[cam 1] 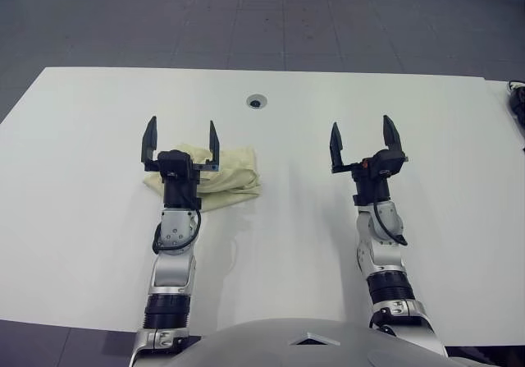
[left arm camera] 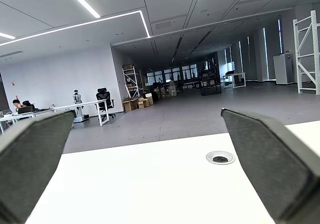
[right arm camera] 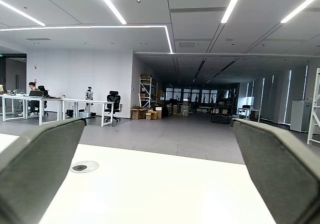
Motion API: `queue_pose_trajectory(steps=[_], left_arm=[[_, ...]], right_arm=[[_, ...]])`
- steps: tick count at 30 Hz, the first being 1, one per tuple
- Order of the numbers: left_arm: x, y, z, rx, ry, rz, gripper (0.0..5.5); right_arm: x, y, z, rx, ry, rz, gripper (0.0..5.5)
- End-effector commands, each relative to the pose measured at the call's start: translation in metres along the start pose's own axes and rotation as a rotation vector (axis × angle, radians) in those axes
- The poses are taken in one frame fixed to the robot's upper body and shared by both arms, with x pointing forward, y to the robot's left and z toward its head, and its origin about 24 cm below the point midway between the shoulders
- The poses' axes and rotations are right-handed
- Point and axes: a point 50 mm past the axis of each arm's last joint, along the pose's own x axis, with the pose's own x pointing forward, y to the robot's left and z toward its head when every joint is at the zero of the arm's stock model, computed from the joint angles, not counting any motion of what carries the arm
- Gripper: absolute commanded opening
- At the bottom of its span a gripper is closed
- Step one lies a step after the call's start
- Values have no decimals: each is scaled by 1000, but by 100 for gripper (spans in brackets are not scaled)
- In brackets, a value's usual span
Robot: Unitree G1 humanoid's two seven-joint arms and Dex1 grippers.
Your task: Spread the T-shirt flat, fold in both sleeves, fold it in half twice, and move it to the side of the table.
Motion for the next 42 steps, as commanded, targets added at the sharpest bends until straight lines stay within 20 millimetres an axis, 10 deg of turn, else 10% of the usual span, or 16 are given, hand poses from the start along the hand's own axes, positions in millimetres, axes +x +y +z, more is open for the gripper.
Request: queue_pose_trajectory(steps=[1, 42], left_arm=[[2, -1, -2, 9, 2, -7, 540], [-2, 1, 0, -1, 13, -19, 540]], right_arm=[[4, 0, 1, -3, -12, 5, 537], [2, 3, 5, -6, -22, 16, 537]])
